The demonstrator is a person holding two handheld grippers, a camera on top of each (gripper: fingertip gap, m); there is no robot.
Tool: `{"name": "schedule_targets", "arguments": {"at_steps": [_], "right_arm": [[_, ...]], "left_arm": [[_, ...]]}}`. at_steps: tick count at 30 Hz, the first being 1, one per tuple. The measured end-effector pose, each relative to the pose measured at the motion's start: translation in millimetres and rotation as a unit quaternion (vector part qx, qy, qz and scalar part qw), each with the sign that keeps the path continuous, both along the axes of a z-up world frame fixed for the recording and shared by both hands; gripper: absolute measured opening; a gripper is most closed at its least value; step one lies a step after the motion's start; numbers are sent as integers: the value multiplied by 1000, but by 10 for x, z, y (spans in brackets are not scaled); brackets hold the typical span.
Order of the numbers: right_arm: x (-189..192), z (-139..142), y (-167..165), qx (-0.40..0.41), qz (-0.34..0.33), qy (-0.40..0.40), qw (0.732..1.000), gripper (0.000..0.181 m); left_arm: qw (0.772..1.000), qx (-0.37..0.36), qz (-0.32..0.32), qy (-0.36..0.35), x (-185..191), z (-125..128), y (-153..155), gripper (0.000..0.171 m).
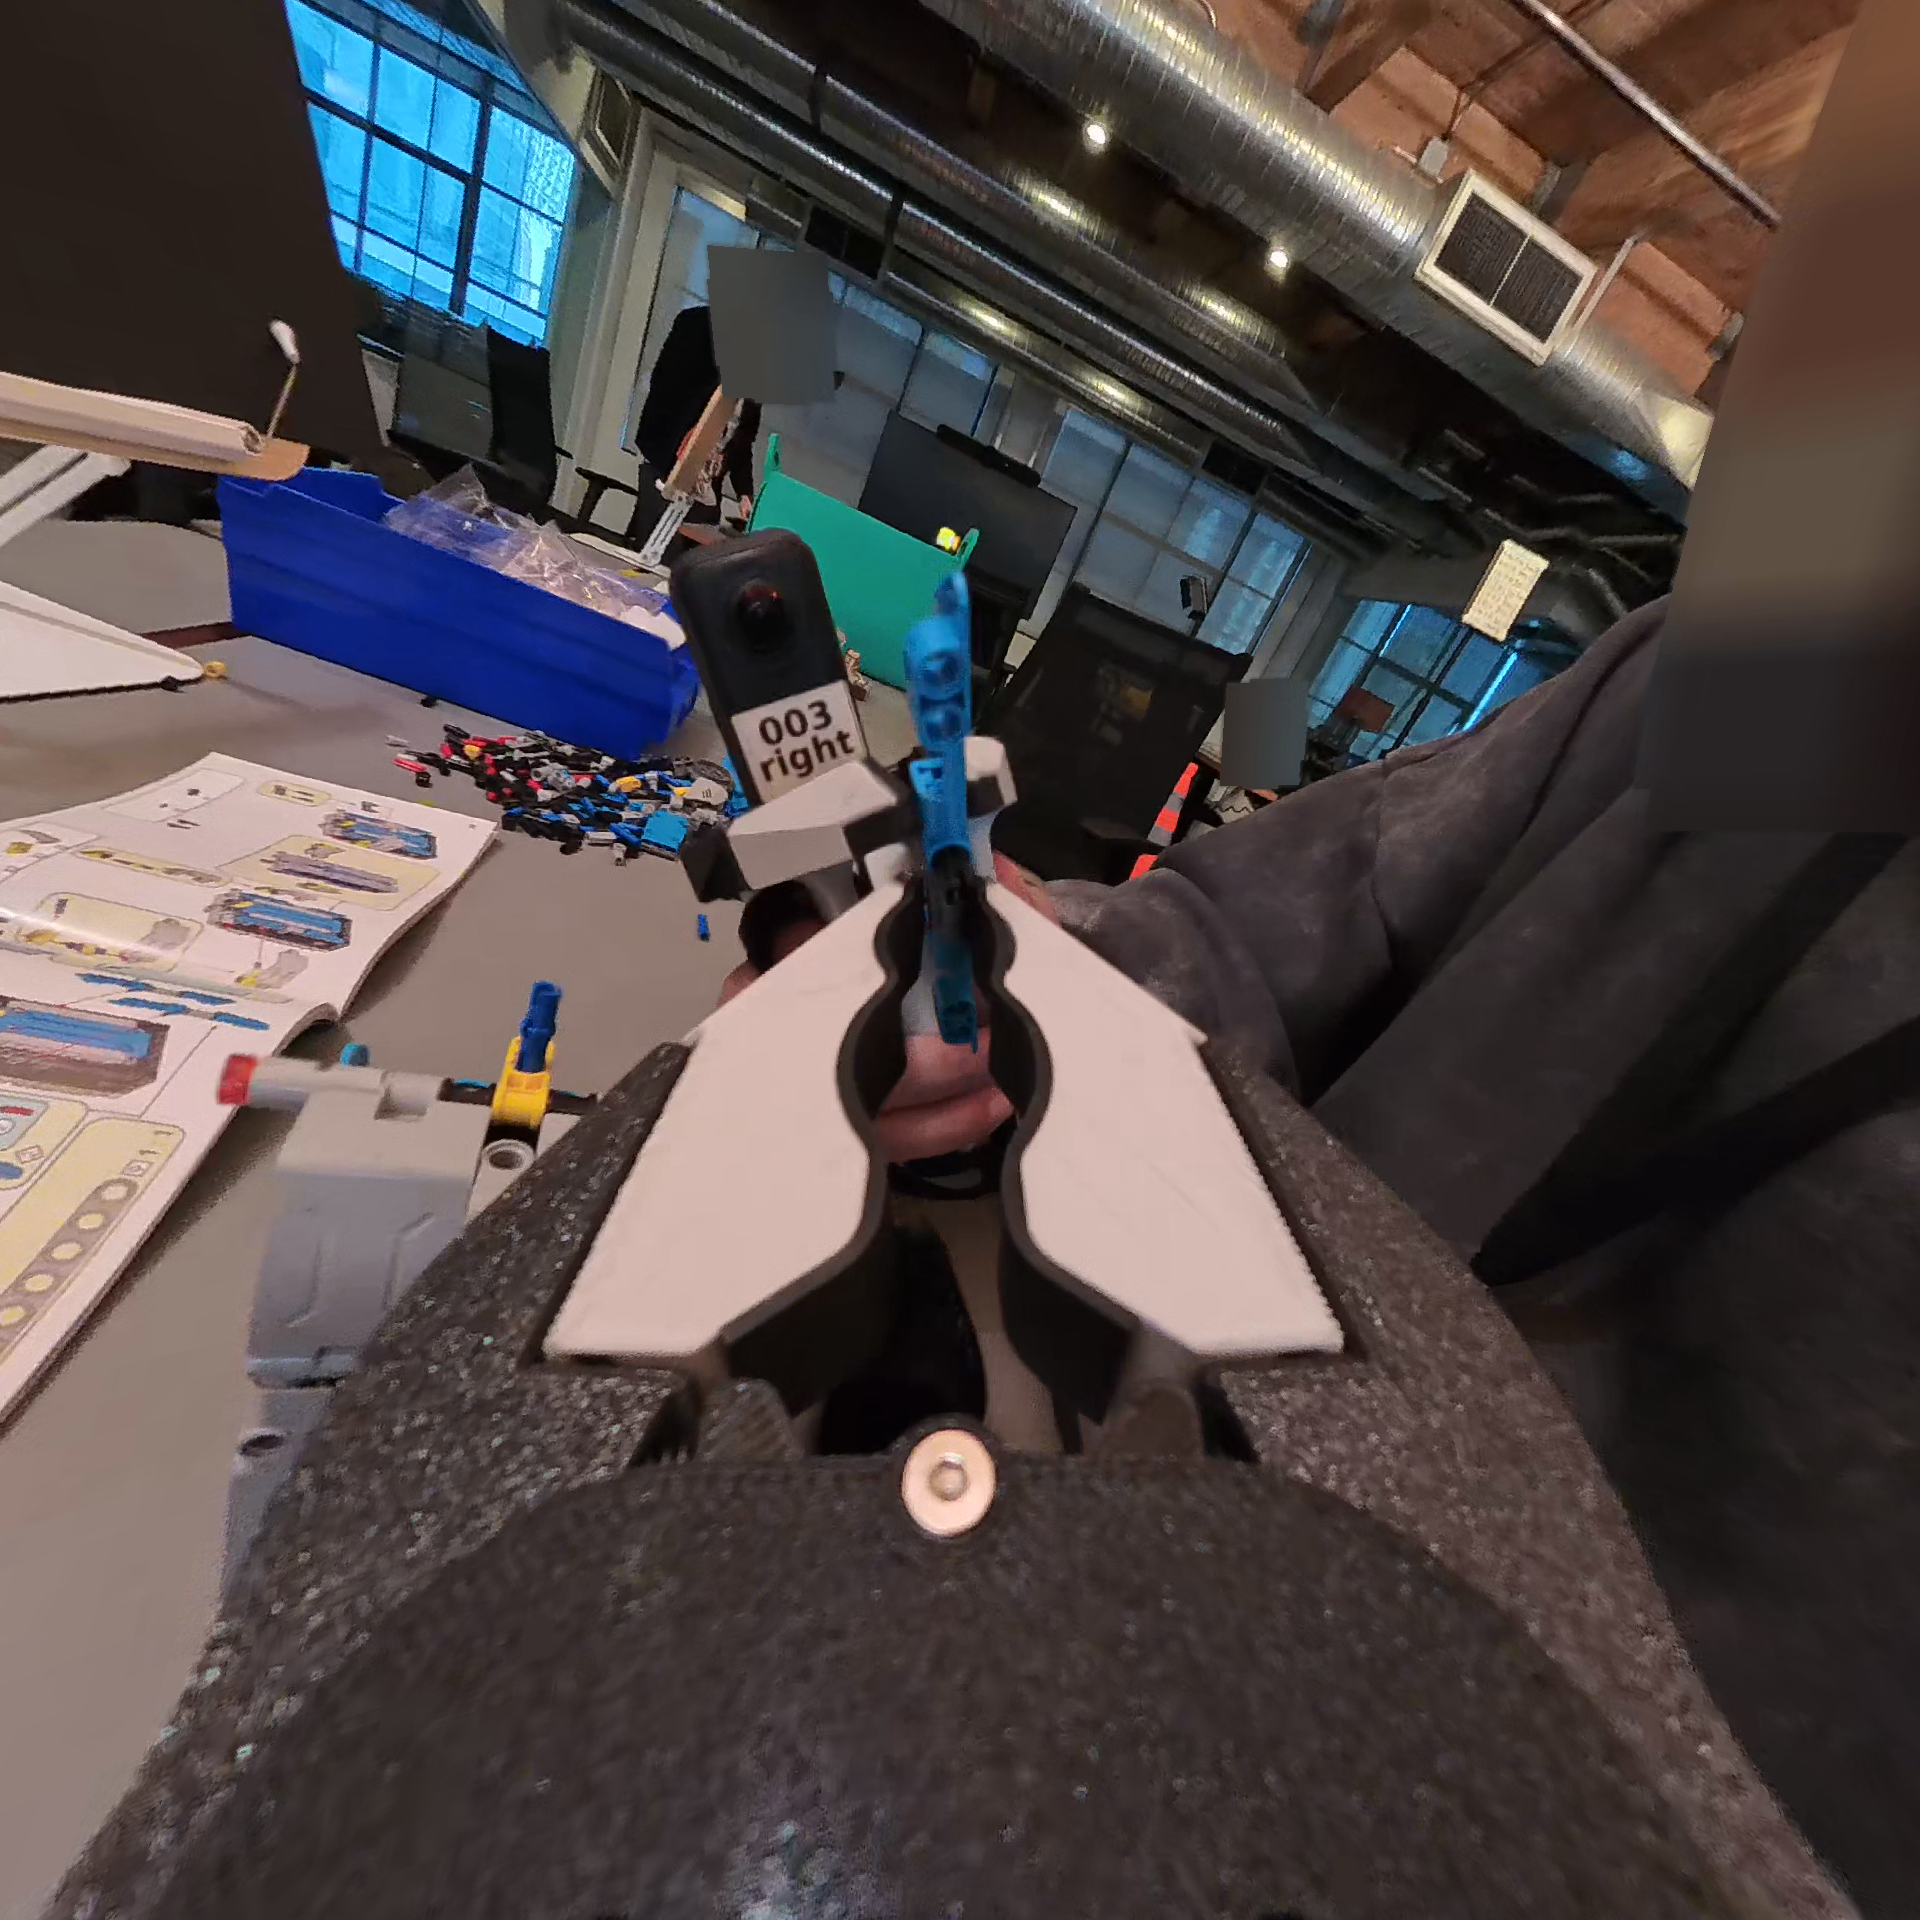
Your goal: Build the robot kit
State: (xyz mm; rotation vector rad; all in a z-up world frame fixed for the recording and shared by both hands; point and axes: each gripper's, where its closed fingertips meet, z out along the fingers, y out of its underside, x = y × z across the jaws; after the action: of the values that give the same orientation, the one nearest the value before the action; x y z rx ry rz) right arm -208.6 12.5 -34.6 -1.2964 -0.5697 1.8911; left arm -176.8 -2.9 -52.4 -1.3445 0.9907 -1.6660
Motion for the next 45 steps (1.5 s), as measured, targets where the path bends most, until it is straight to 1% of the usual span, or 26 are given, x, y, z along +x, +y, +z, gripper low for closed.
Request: {"name": "schedule_targets", "arguments": {"at_steps": [1, 2, 3, 5, 7, 8, 9, 11, 12, 14, 15, 16, 17, 18, 19, 21, 23, 26, 27, 29, 31, 34, 36, 38, 41, 45], "right_arm": [[9, 6, -4, 8, -2, -7, 1000, 8], [38, 10, 22, 15, -9, -17, 1000, 6], [99, 12, 74, 25, -23, -29, 999, 7], [278, -58, 228, 41, -54, -71, 995, 6], [395, -349, 361, 57, -69, -169, 982, 6], [442, -524, 415, 58, -75, -215, 972, 6], [478, -638, 463, 51, -84, -235, 967, 6], [433, -736, 435, 1, -44, -230, 972, 6], [402, -739, 417, -11, -32, -219, 975, 6], [348, -758, 359, -17, -12, -218, 976, 6], [332, -779, 344, -13, -10, -225, 974, 7], [320, -785, 331, -8, -8, -228, 974, 7], [306, -782, 316, -6, -5, -227, 974, 7], [297, -775, 318, -4, -8, -225, 974, 7], [291, -759, 323, -1, -12, -221, 975, 7], [288, -699, 331, 7, -20, -207, 978, 6], [299, -615, 337, 16, -34, -190, 981, 6], [286, -468, 276, 21, -39, -157, 987, 6], [258, -444, 242, 22, -36, -153, 987, 6], [221, -388, 211, 28, -43, -141, 989, 6], [197, -385, 184, 26, -38, -144, 988, 6], [179, -515, 226, 18, -44, -171, 984, 6], [169, -552, 228, 10, -35, -169, 985, 6], [167, -536, 226, -3, -27, -147, 989, 6], [173, -447, 205, -37, -5, -95, 995, 7], [207, -362, 206, -5, -42, -98, 994, 6]], "left_arm": [[1000, 10, 3, 4, -4, 4, -8, 8], [1000, 27, 10, 10, -27, 10, 1, 16], [999, 44, 26, 14, -81, 23, 47, 30], [991, 90, 98, 32, -268, 7, 280, 48], [960, 169, 195, 112, -465, -223, 606, 66], [944, 186, 219, 161, -515, -406, 716, 80], [941, 177, 212, 196, -497, -587, 736, 91], [945, 143, 159, 249, -354, -897, 639, 94], [942, 143, 140, 268, -281, -1011, 585, 95], [929, 162, 148, 299, -198, -1159, 604, 98], [930, 163, 151, 294, -150, -1160, 612, 97], [932, 155, 157, 287, -108, -1151, 642, 90], [935, 146, 160, 282, -73, -1145, 678, 75], [939, 140, 152, 276, -38, -1126, 687, 69], [942, 132, 142, 274, -16, -1115, 695, 69], [959, 76, 113, 249, 7, -1059, 660, 68], [978, 12, 97, 184, 9, -909, 629, 68], [994, -46, 74, 70, -19, -575, 557, 68], [995, -61, 61, 42, -22, -483, 518, 67], [996, -71, 55, 23, -2, -418, 490, 68], [995, -71, 64, 41, 31, -480, 510, 68], [991, -29, 86, 94, 39, -635, 541, 68], [991, -28, 86, 100, 25, -662, 545, 68], [993, -59, 73, 76, 32, -633, 525, 67], [992, -120, 45, 13, 54, -488, 486, 67], [988, -141, 53, -28, 106, -401, 486, 67]]}}
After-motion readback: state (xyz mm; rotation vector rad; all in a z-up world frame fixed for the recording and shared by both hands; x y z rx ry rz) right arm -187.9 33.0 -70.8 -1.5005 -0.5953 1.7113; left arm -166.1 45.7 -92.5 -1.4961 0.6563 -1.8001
